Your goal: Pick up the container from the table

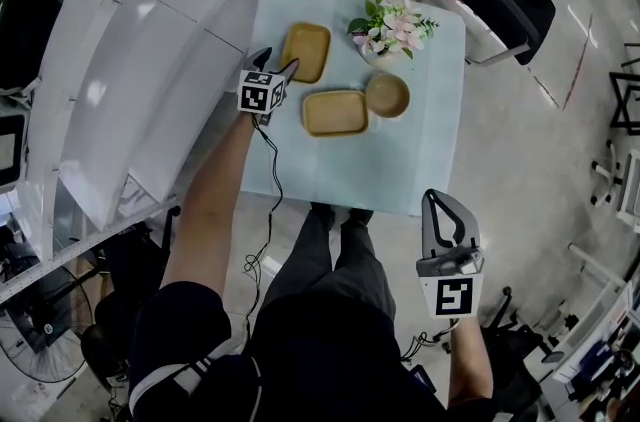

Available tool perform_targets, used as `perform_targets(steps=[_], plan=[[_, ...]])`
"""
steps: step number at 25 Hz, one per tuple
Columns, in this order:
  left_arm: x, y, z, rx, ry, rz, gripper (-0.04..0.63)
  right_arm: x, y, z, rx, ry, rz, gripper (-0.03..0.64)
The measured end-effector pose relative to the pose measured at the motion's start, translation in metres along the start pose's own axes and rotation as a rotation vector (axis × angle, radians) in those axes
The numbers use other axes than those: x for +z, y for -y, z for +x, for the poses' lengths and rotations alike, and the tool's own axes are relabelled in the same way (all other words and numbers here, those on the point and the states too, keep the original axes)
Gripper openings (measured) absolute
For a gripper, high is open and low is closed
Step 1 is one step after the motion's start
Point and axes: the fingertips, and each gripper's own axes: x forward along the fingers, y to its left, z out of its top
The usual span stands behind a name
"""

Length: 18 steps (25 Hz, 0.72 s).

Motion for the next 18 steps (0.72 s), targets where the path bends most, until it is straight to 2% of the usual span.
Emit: perform_targets(steps=[5, 10, 18], plan=[[-0.01, -0.007, 0.014, -0.013, -0.056, -0.024, 0.282, -0.011, 0.003, 0.002, 0.001, -0.022, 0.01, 0.0], [-0.014, -0.006, 0.023, -0.026, -0.085, -0.027, 0.239, -0.015, 0.006, 0.004, -0.002, -0.027, 0.012, 0.0], [-0.025, -0.008, 0.032, -0.029, -0.122, -0.078, 0.171, -0.022, 0.008, 0.009, 0.004, -0.033, 0.013, 0.0]])
